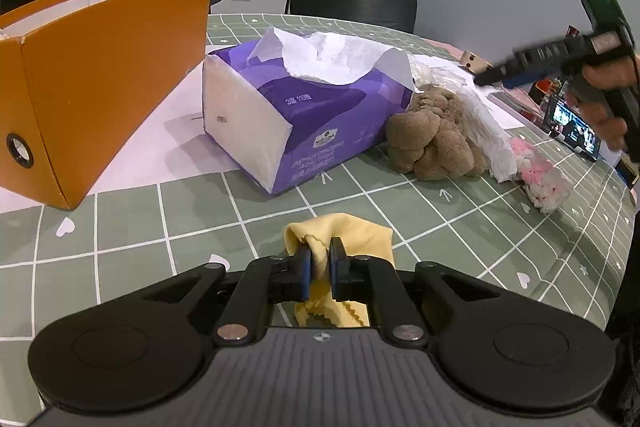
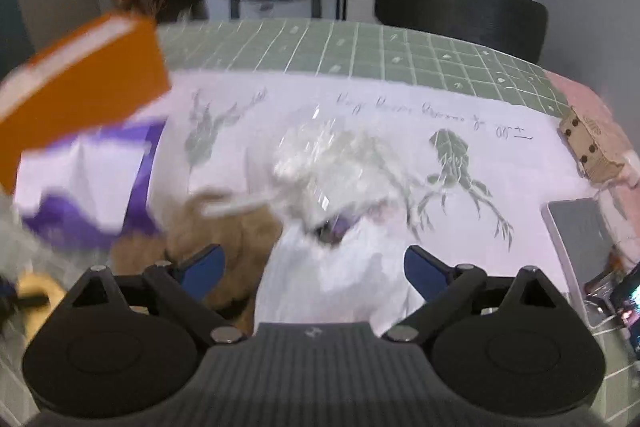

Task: Organize soft objects
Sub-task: 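Grasp the yellow cloth with the left tool while the right tool grasps the plastic-wrapped bundle, then carry the yellow cloth and plastic bundle over the orange box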

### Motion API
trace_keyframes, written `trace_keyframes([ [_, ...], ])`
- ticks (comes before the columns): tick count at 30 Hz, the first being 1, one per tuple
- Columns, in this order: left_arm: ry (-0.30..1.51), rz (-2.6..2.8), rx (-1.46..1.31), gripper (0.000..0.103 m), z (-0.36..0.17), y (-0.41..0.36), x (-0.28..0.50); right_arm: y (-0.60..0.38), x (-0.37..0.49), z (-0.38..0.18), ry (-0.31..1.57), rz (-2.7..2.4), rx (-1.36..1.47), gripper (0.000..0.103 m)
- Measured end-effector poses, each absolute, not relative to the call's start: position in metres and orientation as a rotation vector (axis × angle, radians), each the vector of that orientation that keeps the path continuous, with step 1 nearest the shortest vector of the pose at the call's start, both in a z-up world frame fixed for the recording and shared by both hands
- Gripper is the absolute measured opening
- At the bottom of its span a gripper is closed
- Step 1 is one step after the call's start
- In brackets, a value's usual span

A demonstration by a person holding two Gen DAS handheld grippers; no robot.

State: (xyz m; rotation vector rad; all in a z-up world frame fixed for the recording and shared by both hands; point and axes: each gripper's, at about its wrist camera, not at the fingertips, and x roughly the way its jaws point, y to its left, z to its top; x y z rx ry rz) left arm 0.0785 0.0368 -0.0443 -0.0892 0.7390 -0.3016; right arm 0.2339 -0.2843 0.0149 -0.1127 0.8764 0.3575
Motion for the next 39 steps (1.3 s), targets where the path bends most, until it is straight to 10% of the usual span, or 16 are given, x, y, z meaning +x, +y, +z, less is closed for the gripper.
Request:
trace_keyframes([
  [12,0.749,-0.283,-0.064,0.014,-0.044,0.034,0.078,-0.244,0.320,-0.003,0.894,0.347,-0.216,0.094],
  [26,0.750,-0.276,-0.026,0.015,-0.043,0.028,0.079,-0.230,0.337,-0.041,0.927,0.337,-0.353,0.062],
  [39,0.752,-0.254,-0.112,0.009,-0.040,0.034,0.076,-0.263,0.311,0.026,0.799,0.268,-0.236,0.058],
])
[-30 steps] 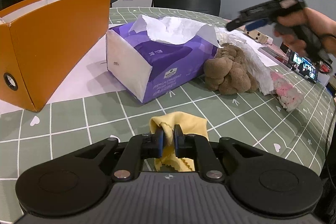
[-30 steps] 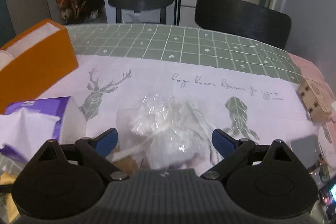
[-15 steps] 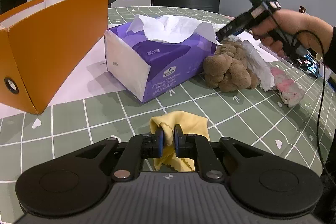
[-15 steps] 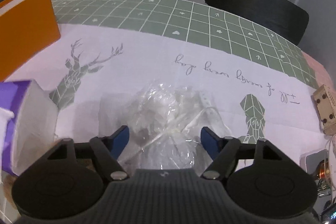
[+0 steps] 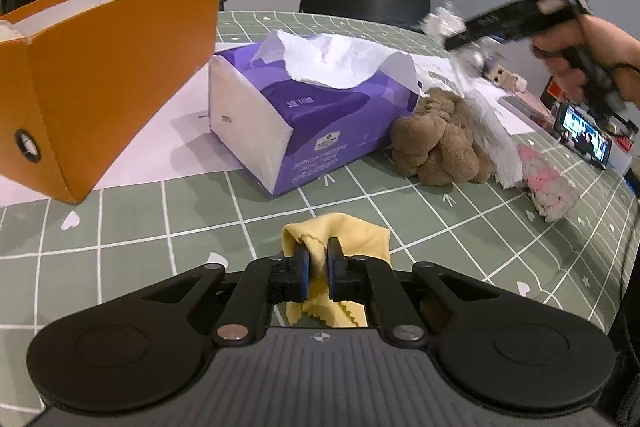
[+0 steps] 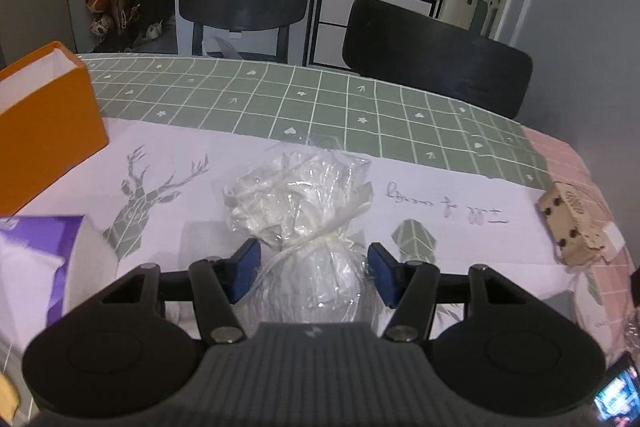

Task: Organize soft objects
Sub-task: 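Carry the yellow cloth and plastic bundle over the orange box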

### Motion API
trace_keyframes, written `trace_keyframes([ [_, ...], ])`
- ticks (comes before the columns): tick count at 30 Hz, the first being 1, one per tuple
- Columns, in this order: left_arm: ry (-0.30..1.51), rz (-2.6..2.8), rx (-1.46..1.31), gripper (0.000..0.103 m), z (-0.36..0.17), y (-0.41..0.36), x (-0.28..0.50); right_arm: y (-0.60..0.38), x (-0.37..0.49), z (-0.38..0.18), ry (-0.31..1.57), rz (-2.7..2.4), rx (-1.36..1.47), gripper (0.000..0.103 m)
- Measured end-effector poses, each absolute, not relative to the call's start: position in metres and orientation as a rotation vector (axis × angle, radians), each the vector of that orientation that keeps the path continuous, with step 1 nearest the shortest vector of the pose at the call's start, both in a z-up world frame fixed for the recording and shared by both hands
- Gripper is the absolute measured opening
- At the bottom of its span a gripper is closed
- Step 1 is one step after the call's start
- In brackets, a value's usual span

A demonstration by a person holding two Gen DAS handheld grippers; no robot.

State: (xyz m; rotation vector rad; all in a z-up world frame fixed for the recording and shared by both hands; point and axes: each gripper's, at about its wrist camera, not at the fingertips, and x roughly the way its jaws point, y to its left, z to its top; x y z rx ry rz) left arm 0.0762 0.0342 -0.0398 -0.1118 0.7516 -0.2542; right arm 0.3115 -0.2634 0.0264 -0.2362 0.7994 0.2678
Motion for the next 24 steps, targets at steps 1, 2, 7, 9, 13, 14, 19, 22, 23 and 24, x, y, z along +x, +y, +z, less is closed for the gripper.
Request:
trace_keyframes([
  [1,0.747,-0.252,-0.119,0.009,-0.039,0.036,0.074,-0.265,0.305,0.030,0.800,0.270,-0.242,0.058],
  [2,0.743,-0.251,-0.123,0.009,-0.037,0.038,0.072,-0.267,0.297,0.034,0.800,0.275,-0.248,0.058],
  [7,0.717,-0.239,-0.128,0.009,-0.028,0.047,0.060,-0.269,0.254,0.049,0.799,0.324,-0.260,0.059],
  [9,0.707,-0.237,-0.136,0.009,-0.025,0.051,0.055,-0.265,0.236,0.052,0.796,0.347,-0.273,0.059],
  [13,0.691,-0.227,-0.141,0.009,-0.020,0.056,0.046,-0.251,0.194,0.059,0.790,0.420,-0.306,0.059],
  [14,0.685,-0.224,-0.141,0.009,-0.019,0.058,0.043,-0.247,0.183,0.061,0.784,0.438,-0.313,0.059],
  [19,0.645,-0.217,-0.134,0.009,-0.006,0.065,0.025,-0.229,0.141,0.068,0.776,0.512,-0.346,0.059],
  [22,0.626,-0.210,-0.123,0.009,0.002,0.068,0.016,-0.213,0.123,0.064,0.779,0.557,-0.366,0.059],
  [23,0.619,-0.206,-0.120,0.009,0.005,0.070,0.012,-0.206,0.116,0.062,0.783,0.577,-0.373,0.059],
  [24,0.615,-0.202,-0.118,0.009,0.007,0.071,0.009,-0.200,0.110,0.060,0.785,0.594,-0.381,0.059],
])
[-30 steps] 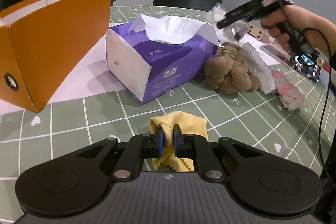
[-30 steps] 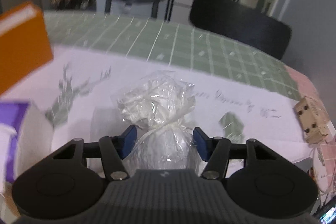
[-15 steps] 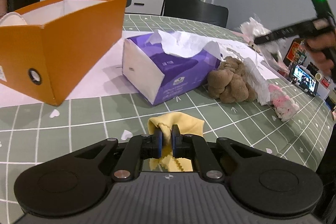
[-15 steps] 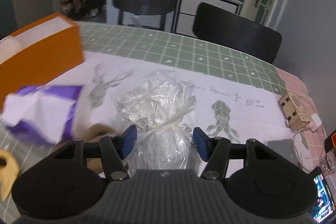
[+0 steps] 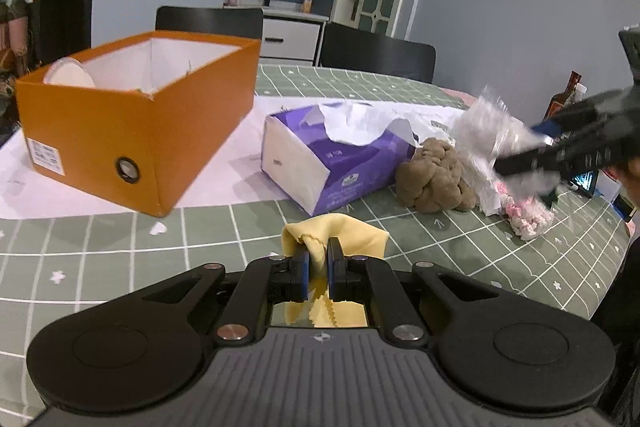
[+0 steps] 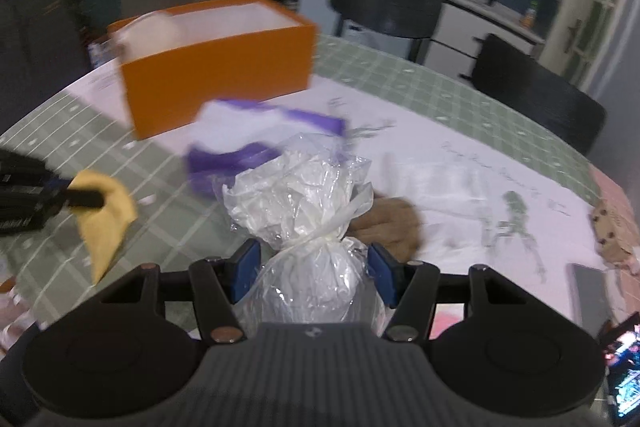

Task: Organize soft objects
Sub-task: 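Carry the yellow cloth and plastic bundle over the orange box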

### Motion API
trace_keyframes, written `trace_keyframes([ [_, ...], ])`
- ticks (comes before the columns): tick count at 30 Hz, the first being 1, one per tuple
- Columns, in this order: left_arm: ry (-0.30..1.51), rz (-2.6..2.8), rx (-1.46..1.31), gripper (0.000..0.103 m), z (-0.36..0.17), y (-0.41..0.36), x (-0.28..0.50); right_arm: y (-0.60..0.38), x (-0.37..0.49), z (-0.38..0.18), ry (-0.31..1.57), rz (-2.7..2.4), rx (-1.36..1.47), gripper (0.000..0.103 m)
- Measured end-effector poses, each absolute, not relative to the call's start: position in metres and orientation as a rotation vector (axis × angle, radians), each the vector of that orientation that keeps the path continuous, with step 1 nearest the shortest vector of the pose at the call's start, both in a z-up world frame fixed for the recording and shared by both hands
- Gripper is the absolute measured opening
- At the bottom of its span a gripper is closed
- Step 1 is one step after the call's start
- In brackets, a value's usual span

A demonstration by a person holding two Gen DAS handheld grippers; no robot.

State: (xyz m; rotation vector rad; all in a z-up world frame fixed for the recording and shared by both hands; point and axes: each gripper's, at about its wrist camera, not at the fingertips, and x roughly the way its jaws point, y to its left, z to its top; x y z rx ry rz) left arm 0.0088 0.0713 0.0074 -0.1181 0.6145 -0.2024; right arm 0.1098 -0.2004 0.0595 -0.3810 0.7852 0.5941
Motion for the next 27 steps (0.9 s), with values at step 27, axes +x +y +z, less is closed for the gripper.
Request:
trace_keyframes([
  [27,0.500,-0.079,0.008,0.009,0.081,0.145,0.001,-0.032,0.084,0.049,0.757,0.896,-0.533,0.059],
])
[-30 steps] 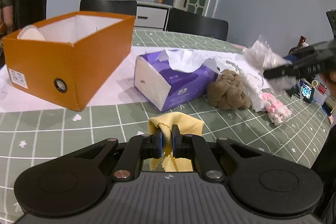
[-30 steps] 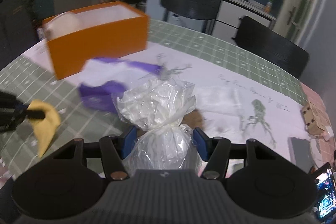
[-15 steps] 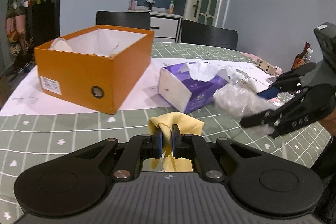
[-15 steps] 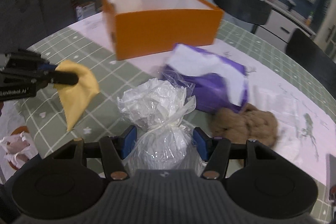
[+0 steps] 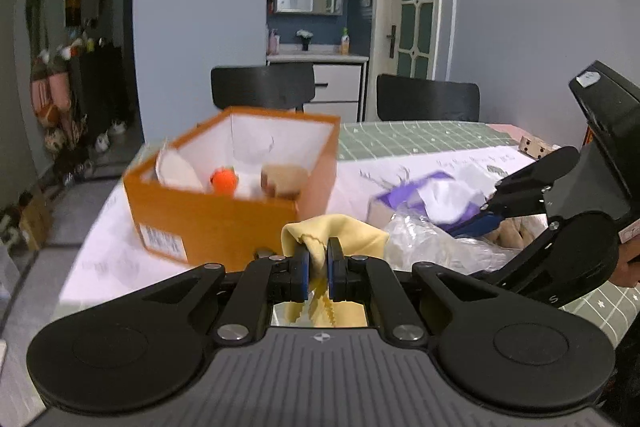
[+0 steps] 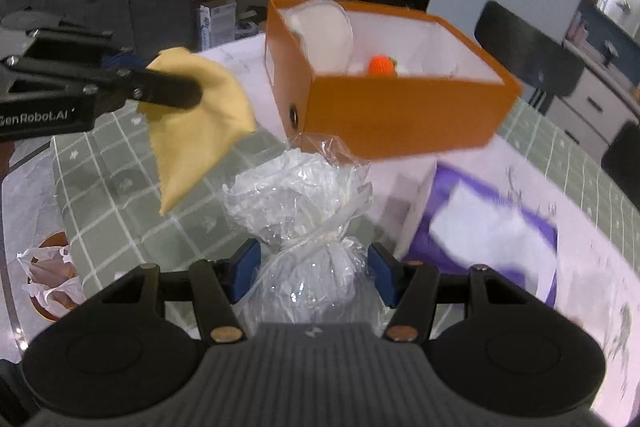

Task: Organize soft objects
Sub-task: 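Carry the yellow cloth and plastic bundle over the orange box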

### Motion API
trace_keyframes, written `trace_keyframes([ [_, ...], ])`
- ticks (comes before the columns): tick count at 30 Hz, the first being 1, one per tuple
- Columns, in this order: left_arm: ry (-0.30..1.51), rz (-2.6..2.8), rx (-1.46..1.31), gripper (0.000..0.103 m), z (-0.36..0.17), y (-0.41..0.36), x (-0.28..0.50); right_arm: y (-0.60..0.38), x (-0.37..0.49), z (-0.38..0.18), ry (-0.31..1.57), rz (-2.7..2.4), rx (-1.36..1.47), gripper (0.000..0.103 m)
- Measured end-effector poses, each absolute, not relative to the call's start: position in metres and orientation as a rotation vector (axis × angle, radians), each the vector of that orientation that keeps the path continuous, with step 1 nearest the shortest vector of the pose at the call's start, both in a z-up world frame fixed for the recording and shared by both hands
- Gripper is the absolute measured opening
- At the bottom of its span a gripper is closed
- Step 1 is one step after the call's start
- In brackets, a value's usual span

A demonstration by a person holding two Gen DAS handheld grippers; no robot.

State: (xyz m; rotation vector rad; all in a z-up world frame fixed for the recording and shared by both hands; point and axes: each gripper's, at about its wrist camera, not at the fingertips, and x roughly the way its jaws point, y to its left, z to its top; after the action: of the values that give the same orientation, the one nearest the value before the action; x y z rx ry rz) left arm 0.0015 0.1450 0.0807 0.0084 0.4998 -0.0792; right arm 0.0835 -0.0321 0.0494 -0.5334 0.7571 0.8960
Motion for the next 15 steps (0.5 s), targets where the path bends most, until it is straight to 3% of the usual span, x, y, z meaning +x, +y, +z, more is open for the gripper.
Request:
trace_keyframes([
  [15,0.478,-0.073,0.122,0.009,0.141,0.171,0.096,0.026,0.157,0.111,0.651,0.806,-0.513,0.059],
])
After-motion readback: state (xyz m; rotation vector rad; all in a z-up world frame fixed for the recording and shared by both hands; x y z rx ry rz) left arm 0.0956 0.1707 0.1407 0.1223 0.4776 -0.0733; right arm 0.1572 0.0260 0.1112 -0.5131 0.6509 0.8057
